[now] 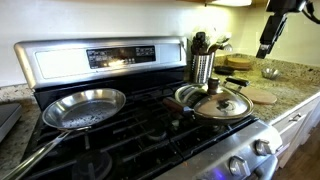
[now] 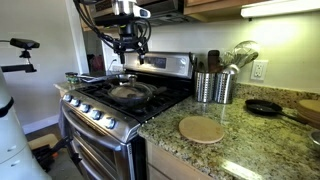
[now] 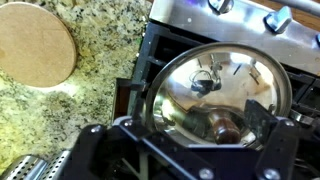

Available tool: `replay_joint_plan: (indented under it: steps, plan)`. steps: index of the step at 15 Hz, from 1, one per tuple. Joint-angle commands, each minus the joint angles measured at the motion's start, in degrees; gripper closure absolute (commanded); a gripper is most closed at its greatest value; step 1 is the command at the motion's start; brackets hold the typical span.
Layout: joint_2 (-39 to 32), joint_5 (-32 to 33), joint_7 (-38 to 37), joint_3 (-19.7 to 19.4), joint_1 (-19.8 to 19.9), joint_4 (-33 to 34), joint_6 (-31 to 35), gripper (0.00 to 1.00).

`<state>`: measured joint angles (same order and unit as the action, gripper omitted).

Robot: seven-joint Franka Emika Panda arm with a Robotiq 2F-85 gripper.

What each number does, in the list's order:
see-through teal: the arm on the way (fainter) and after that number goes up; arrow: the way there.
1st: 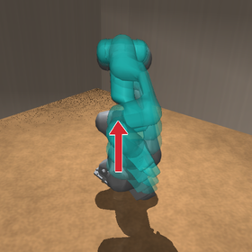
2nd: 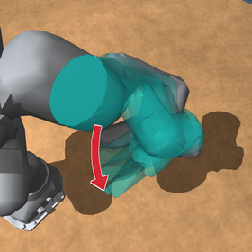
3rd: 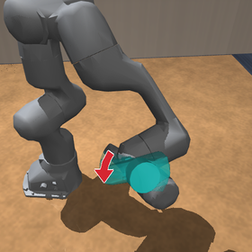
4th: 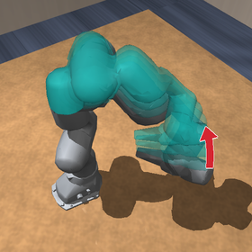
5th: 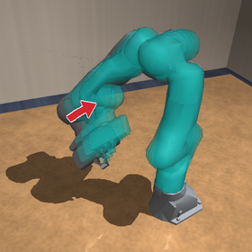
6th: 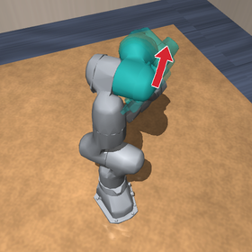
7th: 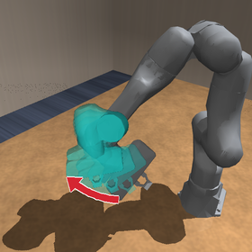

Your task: Take the lid off the wok and place it on the counter

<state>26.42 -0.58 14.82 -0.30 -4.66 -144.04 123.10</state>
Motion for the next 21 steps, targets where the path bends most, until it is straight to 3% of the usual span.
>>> replay_joint_plan:
  steps: [1, 6, 12, 21]
  plan:
    - [-5.25, -1.96, -2.57, 0.85, -0.95, 1.05, 5.19, 0.00]
    - [-12.13, -3.56, -5.68, 2.92, -1.62, 2.79, 9.67, 0.00]
    - [-15.87, -6.77, -6.07, 5.02, -3.05, 4.95, 12.08, 0.00]
    - [-20.69, -6.49, -8.03, 6.39, -2.77, 6.72, 15.25, 0.00]
